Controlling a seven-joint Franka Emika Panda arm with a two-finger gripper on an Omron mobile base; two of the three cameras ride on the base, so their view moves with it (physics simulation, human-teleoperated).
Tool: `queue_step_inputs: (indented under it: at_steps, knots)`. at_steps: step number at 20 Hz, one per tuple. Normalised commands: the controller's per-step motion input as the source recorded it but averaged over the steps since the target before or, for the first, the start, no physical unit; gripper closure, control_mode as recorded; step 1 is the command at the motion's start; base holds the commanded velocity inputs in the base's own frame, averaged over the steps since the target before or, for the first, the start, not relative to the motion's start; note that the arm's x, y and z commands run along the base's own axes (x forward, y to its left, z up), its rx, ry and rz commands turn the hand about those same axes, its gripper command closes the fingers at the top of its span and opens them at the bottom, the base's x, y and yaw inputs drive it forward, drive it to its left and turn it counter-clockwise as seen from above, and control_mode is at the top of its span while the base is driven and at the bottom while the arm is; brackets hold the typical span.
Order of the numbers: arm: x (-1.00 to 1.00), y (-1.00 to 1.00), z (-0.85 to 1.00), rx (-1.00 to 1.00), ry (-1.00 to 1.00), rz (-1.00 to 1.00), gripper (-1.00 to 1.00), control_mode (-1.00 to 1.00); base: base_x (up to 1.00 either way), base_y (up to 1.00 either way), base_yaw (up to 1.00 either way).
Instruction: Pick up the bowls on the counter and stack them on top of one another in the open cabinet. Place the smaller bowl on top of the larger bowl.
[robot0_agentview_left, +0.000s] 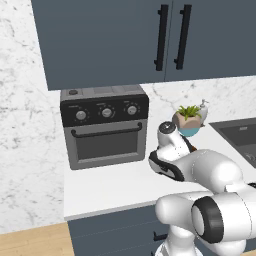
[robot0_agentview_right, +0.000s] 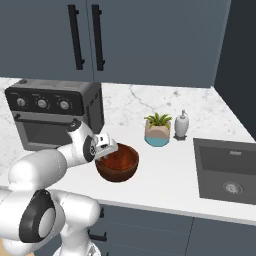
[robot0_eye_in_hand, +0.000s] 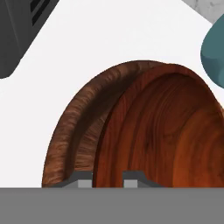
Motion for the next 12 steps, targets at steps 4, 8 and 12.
queue_step_inputs:
  at_steps: [4,8,12]
  knots:
    - [0.00,0.00,0.04,0.00,0.00,0.00,-1.00,-1.00,0.00,0.00,0.00]
    - [0.00,0.00,0.40,0.00,-0.08,0.00,-1.00,-1.00,0.00,0.00,0.00]
    - [-0.16,0.00,0.52,0.00,-0.17,0.00,-1.00,-1.00,0.00,0.00,0.00]
